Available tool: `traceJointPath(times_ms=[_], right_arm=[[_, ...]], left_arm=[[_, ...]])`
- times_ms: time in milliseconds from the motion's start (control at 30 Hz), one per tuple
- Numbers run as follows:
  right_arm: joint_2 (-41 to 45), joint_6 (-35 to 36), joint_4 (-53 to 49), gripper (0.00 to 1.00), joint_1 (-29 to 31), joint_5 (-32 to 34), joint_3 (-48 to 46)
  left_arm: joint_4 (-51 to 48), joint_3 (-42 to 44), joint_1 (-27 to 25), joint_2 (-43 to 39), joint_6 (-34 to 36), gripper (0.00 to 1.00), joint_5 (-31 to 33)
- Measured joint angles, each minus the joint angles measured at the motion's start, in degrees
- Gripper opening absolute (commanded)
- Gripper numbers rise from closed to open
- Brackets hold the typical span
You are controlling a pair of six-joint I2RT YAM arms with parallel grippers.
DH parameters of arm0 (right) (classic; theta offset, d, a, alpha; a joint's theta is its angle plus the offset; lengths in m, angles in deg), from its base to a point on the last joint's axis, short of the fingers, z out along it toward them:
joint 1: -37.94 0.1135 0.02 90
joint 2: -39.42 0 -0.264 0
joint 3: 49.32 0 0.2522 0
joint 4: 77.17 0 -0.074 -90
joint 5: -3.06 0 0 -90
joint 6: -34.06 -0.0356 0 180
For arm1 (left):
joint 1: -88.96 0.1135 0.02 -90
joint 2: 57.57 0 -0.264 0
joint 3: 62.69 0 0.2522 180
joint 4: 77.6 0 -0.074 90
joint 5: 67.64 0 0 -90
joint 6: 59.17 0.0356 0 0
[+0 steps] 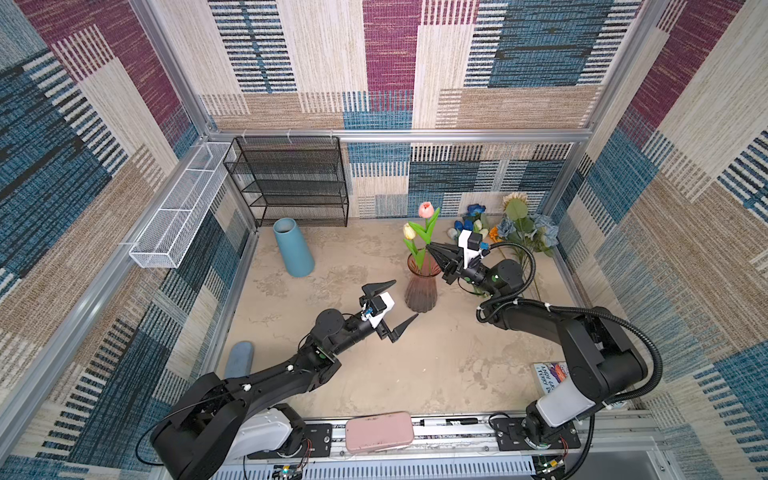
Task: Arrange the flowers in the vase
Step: 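Carry the pink tulip over the vase and lower its stem inside, then open the right gripper and move it back to the flower pile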
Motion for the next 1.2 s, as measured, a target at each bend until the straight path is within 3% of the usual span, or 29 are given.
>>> traceJointPath(times_ms=[100,333,867,1033,1200], right_arm=[[0.7,1.0,-1.1,0.35,0.0,1.3,-0.6],[3.6,2.7,-5.9,0.5,0.0,5.9,-1.7],[18.5,7.2,-17.1,0.7,-0.1,12.5,-3.3],[17.7,6.0,-26.2,0.64,-4.2,18.6,4.3],[6.3,2.4,-42.1,0.45,-12.6,22.6,16.5]], left_arm=[[0.0,0.0,0.0,0.3,0.0,0.99,0.0],[0.7,0.7,0.0,0.4,0.0,0.99,0.0],[0.9,1.0,0.0,-0.8,0.0,0.99,0.2],[0.8,1.2,0.0,-3.6,0.0,0.99,0.2],[-2.0,1.2,0.0,-3.3,0.9,0.99,0.3]])
